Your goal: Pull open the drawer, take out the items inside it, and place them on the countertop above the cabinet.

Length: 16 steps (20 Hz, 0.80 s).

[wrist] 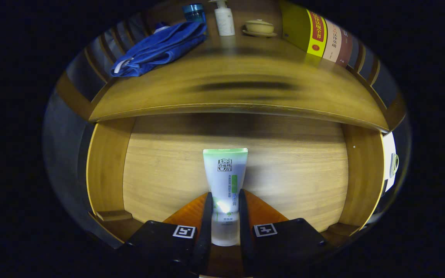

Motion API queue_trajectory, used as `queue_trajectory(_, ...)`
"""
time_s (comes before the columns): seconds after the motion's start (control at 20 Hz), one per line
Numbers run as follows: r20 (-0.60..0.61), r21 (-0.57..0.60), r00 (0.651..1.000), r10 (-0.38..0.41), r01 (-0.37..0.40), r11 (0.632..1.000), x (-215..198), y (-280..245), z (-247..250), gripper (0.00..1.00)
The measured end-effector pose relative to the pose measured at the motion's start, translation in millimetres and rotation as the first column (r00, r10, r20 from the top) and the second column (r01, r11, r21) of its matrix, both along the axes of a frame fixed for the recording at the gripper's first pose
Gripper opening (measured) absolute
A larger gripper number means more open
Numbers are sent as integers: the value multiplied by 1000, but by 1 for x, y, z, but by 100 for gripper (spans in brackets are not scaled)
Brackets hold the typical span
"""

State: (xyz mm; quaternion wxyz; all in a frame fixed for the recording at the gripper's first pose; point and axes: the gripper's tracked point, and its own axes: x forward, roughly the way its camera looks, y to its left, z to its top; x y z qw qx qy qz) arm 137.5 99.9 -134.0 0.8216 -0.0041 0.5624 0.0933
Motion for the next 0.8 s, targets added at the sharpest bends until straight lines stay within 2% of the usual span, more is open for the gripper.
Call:
queue_trajectory(0.05,-2,4,1000,8,-8,1000,-32,-14,-56,41)
queue_trajectory(0.1,0,10,1000,8,-8,1000,-18,-2,6,41)
queue_trajectory(0.45,67,26,998,19,-21,999,-6,-10,71,41)
queue_trajectory(0.8,153,1,988,4,-4,1000,55,-15,120,41)
